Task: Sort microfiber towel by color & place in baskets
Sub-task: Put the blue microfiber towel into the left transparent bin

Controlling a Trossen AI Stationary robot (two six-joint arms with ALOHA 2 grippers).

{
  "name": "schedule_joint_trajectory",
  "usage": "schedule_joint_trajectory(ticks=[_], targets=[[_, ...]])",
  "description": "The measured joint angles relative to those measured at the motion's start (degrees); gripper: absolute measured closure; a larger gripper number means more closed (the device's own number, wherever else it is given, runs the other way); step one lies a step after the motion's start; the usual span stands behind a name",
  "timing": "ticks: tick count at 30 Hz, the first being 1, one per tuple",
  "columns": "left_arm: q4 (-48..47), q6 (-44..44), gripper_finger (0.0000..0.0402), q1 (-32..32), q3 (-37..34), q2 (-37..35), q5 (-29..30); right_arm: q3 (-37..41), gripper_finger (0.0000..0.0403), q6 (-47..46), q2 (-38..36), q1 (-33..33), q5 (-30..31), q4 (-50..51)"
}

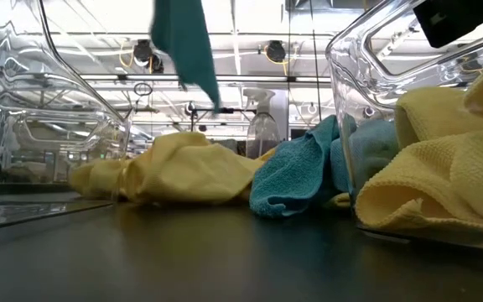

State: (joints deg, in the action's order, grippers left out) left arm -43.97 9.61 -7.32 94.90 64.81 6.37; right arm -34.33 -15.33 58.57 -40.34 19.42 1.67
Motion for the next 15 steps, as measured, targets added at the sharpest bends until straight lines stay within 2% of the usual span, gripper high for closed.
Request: schedule_joint_trajectory(ticks=[8,15], targets=[[-4.28,0.73,0.0401,9.77,2.49,-0.68,-7.64,0.00,0.0165,-0.12,0.00,0.00,0.58,-0.10],[-12.36,-0.02,0.0401,17.04,2.49,-0.65,-8.71,0.00,0.0165,-0.92,0.00,0.16,0.59,-0.12]])
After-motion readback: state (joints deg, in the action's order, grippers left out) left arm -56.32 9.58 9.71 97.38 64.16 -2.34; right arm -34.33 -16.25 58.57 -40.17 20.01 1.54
